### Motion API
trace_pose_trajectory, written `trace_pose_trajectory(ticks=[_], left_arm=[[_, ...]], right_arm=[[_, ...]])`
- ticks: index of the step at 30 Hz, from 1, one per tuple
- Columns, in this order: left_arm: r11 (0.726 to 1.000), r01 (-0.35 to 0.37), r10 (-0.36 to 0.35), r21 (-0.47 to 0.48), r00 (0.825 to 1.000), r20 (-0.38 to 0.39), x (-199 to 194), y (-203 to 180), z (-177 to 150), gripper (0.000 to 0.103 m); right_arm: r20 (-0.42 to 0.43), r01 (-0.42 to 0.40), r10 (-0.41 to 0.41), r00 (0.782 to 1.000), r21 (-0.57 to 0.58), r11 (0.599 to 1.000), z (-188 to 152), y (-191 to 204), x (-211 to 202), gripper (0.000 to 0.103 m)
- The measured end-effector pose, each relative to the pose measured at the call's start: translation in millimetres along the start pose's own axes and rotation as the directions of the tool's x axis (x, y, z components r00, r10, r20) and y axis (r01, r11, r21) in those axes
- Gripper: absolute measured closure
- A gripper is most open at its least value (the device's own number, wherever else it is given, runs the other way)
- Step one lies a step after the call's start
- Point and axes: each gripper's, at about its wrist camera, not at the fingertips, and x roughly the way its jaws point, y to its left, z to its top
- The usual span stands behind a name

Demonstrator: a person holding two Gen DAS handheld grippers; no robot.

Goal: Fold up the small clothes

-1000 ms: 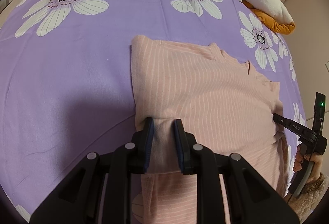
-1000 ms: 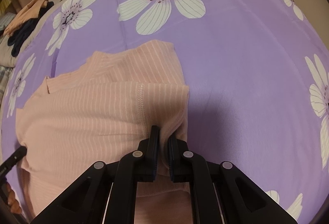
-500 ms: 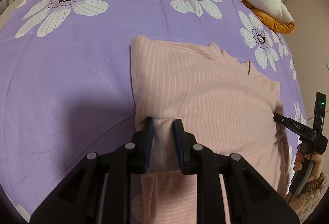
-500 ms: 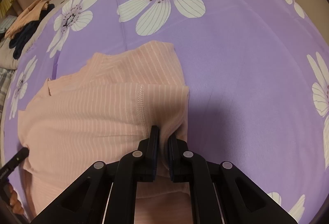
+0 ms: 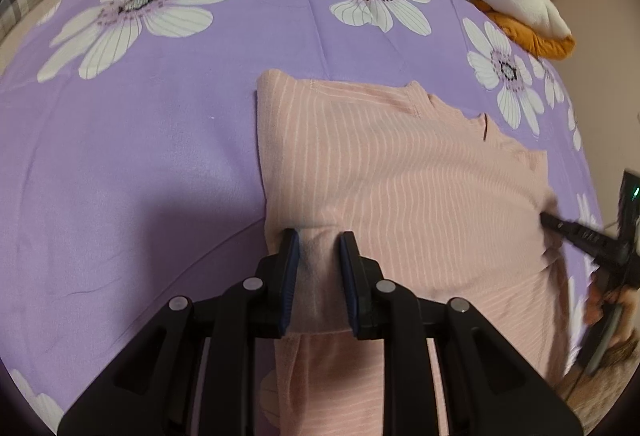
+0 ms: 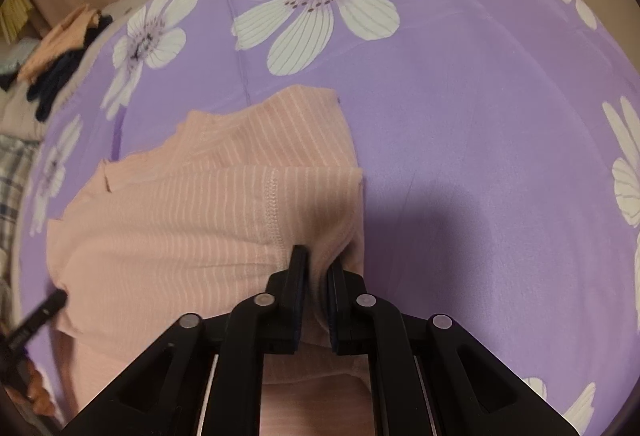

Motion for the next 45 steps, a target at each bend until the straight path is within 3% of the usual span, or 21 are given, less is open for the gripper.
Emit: trace_pose_trajectory(ticks=[3,7,9,13,19,27,30,34,36,38,39,41,45], left_arm=[[1.000,-0.023,0.023,0.012,1.000,0.005,-3.3,0.0,-4.8,0.078],[0.998,0.008,-0.009,-0.061,1.000,-0.019,-4.1,12.0,-11.2,0.068],[0.992,0.056,-0.059,-0.109,0.998,-0.033,-3.4,20.1,-15.7,0.068],[0.988,0.086,-0.090,-0.129,0.996,-0.028,-7.2,21.3,-20.7,0.068],[0.990,0.078,-0.082,-0.119,0.996,-0.030,-13.0,15.2,-29.1,0.068],[0.989,0.067,-0.071,-0.131,0.997,-0.021,-36.2,12.9,-41.6,0.073],[0.992,0.066,-0.064,-0.111,0.998,0.019,-57.1,8.8,-45.8,0.070],[0.990,0.105,-0.096,-0.098,0.991,0.089,-90.9,4.1,-53.4,0.045],[0.988,0.128,-0.117,-0.089,0.986,0.120,-107.5,2.0,-58.4,0.038],[0.986,0.148,-0.135,-0.083,0.981,0.140,-118.4,0.9,-63.2,0.031],[0.985,0.155,-0.142,-0.079,0.979,0.147,-123.6,0.6,-66.9,0.029],[0.985,0.159,-0.149,-0.058,0.976,0.156,-133.2,-0.9,-75.0,0.022],[0.987,0.154,-0.146,-0.038,0.975,0.165,-146.2,0.4,-92.0,0.018]], right_arm=[[0.021,0.004,-0.004,1.000,0.008,1.000,1.0,-1.1,-9.7,0.097],[0.067,0.031,-0.031,0.997,0.003,1.000,4.2,-0.1,-20.1,0.097],[0.071,0.004,-0.004,0.997,0.008,1.000,6.0,-0.4,-22.0,0.096],[0.050,-0.007,0.007,0.999,0.008,1.000,3.4,0.2,-16.8,0.096],[0.021,-0.019,0.018,1.000,0.015,1.000,-17.5,-3.9,-8.8,0.096],[0.091,0.004,-0.004,0.996,0.000,1.000,-27.5,0.7,-41.6,0.096],[0.133,-0.012,0.015,0.991,-0.020,1.000,-31.8,5.7,-62.7,0.096],[0.186,-0.015,0.024,0.982,-0.052,0.999,-41.8,16.7,-94.5,0.096],[0.204,-0.025,0.039,0.978,-0.070,0.997,-48.4,21.6,-107.5,0.088],[0.231,-0.043,0.061,0.971,-0.081,0.996,-55.0,26.1,-119.8,0.055],[0.248,-0.049,0.069,0.966,-0.088,0.995,-58.7,28.7,-125.3,0.050],[0.264,-0.046,0.073,0.962,-0.108,0.993,-64.7,34.1,-133.7,0.047],[0.285,-0.030,0.066,0.956,-0.127,0.991,-77.0,38.6,-146.2,0.046]])
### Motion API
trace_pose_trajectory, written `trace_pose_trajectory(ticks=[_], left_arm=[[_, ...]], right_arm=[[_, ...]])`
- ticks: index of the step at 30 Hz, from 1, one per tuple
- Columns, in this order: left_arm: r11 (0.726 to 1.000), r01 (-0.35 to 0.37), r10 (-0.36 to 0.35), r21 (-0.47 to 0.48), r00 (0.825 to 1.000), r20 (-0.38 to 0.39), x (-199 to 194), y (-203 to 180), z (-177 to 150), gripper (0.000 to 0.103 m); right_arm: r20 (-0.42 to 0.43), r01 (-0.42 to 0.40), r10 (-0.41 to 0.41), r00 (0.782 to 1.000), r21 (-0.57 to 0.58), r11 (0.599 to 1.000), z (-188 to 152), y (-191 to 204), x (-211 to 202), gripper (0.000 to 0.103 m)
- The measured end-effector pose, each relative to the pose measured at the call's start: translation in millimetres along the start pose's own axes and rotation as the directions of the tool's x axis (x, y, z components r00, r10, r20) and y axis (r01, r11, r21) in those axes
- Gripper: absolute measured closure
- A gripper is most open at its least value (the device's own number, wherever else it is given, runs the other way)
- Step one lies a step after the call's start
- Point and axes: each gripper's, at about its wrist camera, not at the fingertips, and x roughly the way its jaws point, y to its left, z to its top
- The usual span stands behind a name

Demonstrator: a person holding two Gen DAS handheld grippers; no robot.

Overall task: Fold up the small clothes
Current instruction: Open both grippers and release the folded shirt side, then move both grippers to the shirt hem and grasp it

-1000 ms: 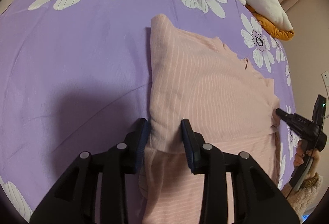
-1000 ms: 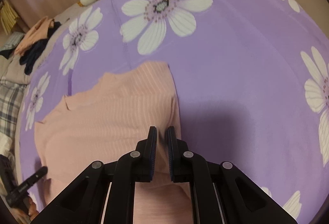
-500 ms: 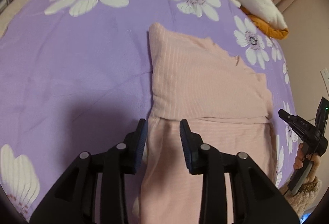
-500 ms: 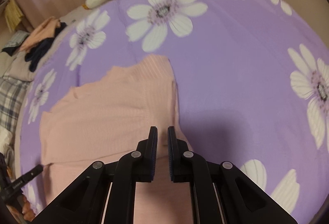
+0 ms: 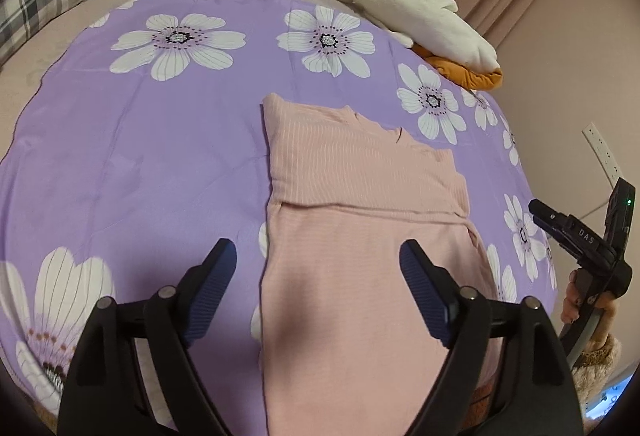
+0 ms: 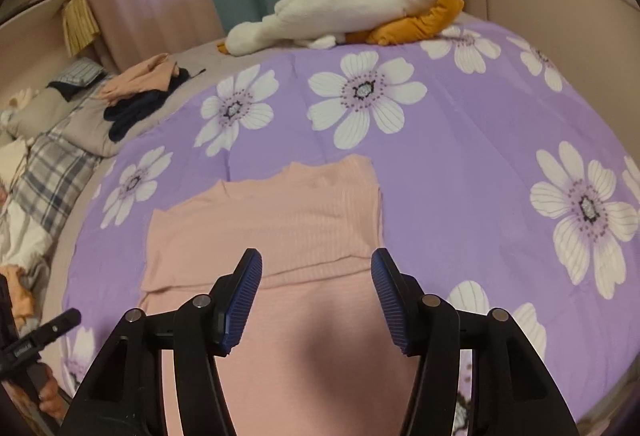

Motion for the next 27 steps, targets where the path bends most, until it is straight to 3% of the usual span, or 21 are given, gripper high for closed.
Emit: trace_pose_trajectory(ticks=[8,14,23,27], left_arm=[[0.999,0.040,-0.040,-0.007,0.999,-0.014,-18.1,-1.4,-29.5,0.014],[0.998,0.057,-0.058,-0.010,0.995,-0.077,-12.7,-3.4,-53.2,0.014],[0.998,0.045,-0.054,-0.047,0.971,-0.234,9.6,6.0,-97.2,0.016],[0.999,0.023,-0.036,-0.049,0.959,-0.282,13.9,11.8,-109.6,0.016]], right_arm=[[0.032,-0.011,0.011,0.999,-0.009,1.000,-19.2,1.9,-26.6,0.033],[0.045,-0.034,0.034,0.998,0.000,0.999,-40.7,-4.1,-44.4,0.024],[-0.058,0.011,-0.009,0.998,0.036,0.999,-85.2,-21.0,-38.3,0.023],[-0.132,0.022,-0.005,0.991,0.125,0.992,-109.5,-42.4,-35.8,0.023]])
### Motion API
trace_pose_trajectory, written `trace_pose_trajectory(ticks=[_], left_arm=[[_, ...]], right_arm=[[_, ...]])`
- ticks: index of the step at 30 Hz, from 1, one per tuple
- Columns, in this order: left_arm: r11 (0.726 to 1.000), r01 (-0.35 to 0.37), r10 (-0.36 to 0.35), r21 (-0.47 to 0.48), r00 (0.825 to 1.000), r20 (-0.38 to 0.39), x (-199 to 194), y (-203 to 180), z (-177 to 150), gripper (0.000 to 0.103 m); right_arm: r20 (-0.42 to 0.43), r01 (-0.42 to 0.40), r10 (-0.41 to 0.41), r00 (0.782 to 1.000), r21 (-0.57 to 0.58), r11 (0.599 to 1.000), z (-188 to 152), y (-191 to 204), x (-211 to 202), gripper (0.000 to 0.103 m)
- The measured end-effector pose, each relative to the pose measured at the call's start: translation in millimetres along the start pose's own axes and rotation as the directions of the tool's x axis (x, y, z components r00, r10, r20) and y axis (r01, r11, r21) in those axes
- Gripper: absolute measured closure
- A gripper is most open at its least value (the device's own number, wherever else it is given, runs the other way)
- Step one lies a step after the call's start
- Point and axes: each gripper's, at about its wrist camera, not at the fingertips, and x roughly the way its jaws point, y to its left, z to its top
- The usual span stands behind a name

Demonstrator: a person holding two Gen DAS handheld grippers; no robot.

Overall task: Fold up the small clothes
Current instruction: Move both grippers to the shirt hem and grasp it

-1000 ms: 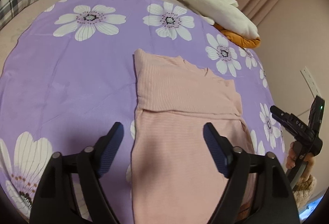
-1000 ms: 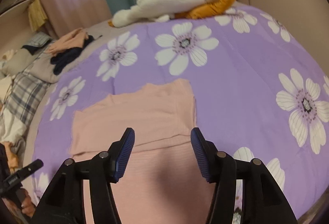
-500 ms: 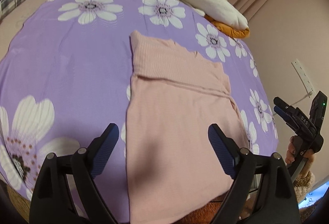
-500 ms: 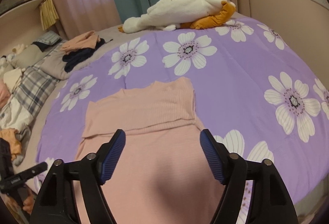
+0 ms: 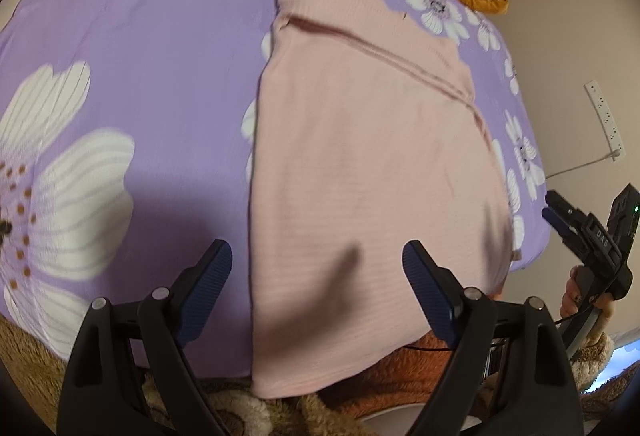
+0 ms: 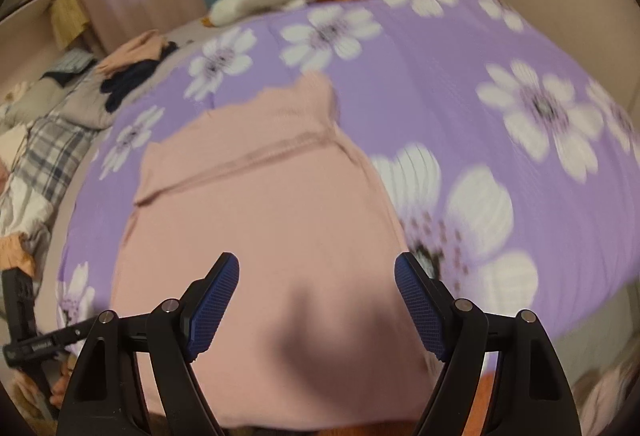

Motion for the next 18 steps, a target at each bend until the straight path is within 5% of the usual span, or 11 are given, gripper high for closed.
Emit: trace_pose_trajectory(ticks=[13,18], left_arm=[[1.000,0.017,-0.017,-0.001,0.996,-0.084,5.0,4.5,-30.5,0.028],[0.999,0.053,-0.051,0.007,0.990,-0.134,8.5,5.1,-38.8,0.039]], right_arm=[[-0.192,0.115,-0.091,0.977,0.117,0.986,-56.1,-45.0,10.8,0.023],[-0.213,0.099,-0.069,0.975,0.138,0.985,-64.9,-54.1,10.3,0.033]])
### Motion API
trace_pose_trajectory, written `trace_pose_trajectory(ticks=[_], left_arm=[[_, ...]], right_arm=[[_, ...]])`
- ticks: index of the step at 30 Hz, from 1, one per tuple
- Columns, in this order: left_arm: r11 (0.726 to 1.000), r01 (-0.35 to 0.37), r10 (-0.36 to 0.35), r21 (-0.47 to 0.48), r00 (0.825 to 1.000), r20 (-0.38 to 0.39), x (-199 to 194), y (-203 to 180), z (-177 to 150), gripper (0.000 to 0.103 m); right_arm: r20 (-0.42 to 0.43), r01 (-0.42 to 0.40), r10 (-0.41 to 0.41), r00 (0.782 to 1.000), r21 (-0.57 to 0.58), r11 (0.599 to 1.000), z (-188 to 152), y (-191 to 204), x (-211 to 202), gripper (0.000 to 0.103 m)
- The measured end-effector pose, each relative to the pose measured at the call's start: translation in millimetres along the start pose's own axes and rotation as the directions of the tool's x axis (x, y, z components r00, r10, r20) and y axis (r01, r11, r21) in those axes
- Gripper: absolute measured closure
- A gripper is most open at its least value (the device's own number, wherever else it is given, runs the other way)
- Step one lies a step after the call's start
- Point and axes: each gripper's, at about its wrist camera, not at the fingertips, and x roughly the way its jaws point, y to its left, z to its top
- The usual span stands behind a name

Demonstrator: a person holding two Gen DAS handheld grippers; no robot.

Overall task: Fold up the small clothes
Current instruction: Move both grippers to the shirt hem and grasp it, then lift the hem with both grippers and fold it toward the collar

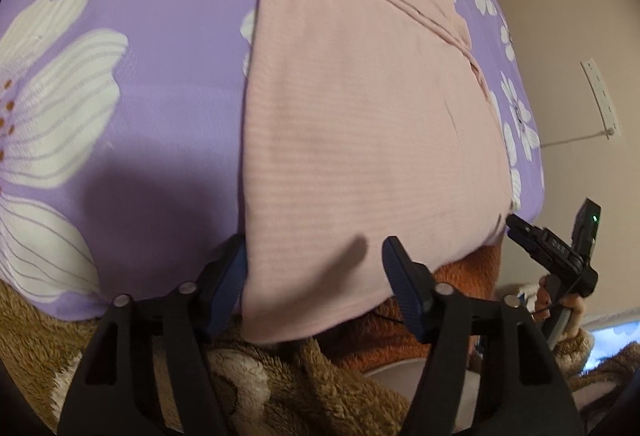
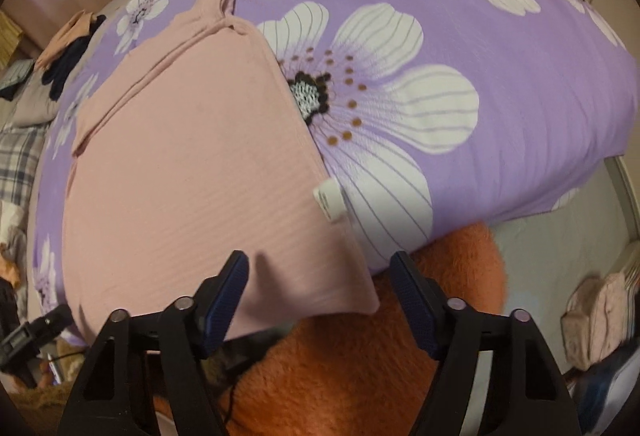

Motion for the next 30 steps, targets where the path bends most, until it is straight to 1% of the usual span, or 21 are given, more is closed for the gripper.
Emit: trace_pose_trajectory(ticks=[2,3,5,7,8,9,11,12,13,14,15,17,18,22,25,26,30], left_arm=[[1.000,0.008,-0.008,0.009,1.000,-0.002,0.4,0.7,-2.6,0.044],[1.000,0.012,-0.012,0.008,1.000,-0.004,0.9,1.6,-2.9,0.046],[1.000,0.019,-0.019,-0.002,1.000,-0.008,1.6,3.3,-3.8,0.049],[1.000,0.021,-0.021,-0.001,1.000,-0.012,1.9,3.6,-4.6,0.052],[1.000,0.016,-0.016,-0.001,1.000,-0.012,1.5,4.4,-4.9,0.057],[1.000,0.010,-0.010,-0.003,1.000,-0.014,1.7,4.9,-5.1,0.060],[1.000,-0.007,0.007,0.000,1.000,-0.016,3.3,4.4,-4.7,0.074],[1.000,-0.015,0.015,-0.002,1.000,-0.013,3.5,4.8,-4.3,0.077],[1.000,-0.018,0.018,-0.009,1.000,-0.009,3.9,4.9,-3.7,0.084],[1.000,-0.021,0.021,-0.020,1.000,-0.004,4.0,5.4,-2.9,0.090],[1.000,-0.019,0.019,-0.023,1.000,-0.003,4.1,4.8,-2.5,0.092],[1.000,-0.020,0.020,-0.005,1.000,0.009,3.0,0.2,-2.0,0.095],[1.000,-0.023,0.022,0.011,1.000,0.014,2.2,-3.2,-1.6,0.096],[1.000,0.000,-0.001,0.021,0.999,0.039,-2.5,-6.6,2.8,0.096],[1.000,0.025,-0.026,0.016,0.998,0.062,-9.8,-6.9,5.7,0.096],[0.999,0.045,-0.046,0.014,0.996,0.078,-14.0,-7.7,7.9,0.096],[0.997,0.080,-0.082,0.021,0.989,0.119,-26.7,-13.4,16.8,0.096]], right_arm=[[-0.013,-0.008,0.008,1.000,0.000,1.000,-2.2,-2.5,3.3,0.040],[-0.021,-0.014,0.014,1.000,-0.002,1.000,-3.2,-2.7,5.3,0.042],[-0.032,-0.015,0.015,0.999,-0.008,1.000,-2.9,-2.3,8.1,0.050],[-0.034,-0.015,0.014,0.999,-0.016,1.000,-2.7,-0.9,7.3,0.053],[-0.034,-0.017,0.017,0.999,-0.022,1.000,-2.4,-0.5,6.1,0.058],[-0.033,-0.018,0.017,0.999,-0.033,0.999,-2.3,-0.2,4.8,0.062],[-0.031,0.004,-0.006,1.000,-0.049,0.999,-2.2,-1.1,4.3,0.075],[-0.029,0.009,-0.011,1.000,-0.057,0.998,-2.7,-2.0,3.4,0.078],[-0.028,0.009,-0.010,1.000,-0.057,0.998,-3.0,-3.3,2.4,0.087],[-0.026,0.004,-0.005,1.000,-0.056,0.998,-3.2,-4.9,1.0,0.091],[-0.024,-0.004,0.002,1.000,-0.058,0.998,-3.5,-6.0,-1.2,0.093],[-0.015,-0.031,0.030,0.999,-0.054,0.998,-4.2,-9.1,-6.4,0.101],[-0.010,-0.062,0.062,0.998,-0.052,0.997,-3.4,-9.0,-10.9,0.101],[0.016,-0.110,0.111,0.994,-0.078,0.991,1.0,-4.0,-23.4,0.101],[0.027,-0.117,0.119,0.992,-0.070,0.991,5.5,-2.6,-26.7,0.101],[0.032,-0.124,0.127,0.991,-0.064,0.990,6.7,-4.2,-28.1,0.101],[0.061,-0.169,0.173,0.983,-0.070,0.983,20.7,8.1,-29.9,0.101]])
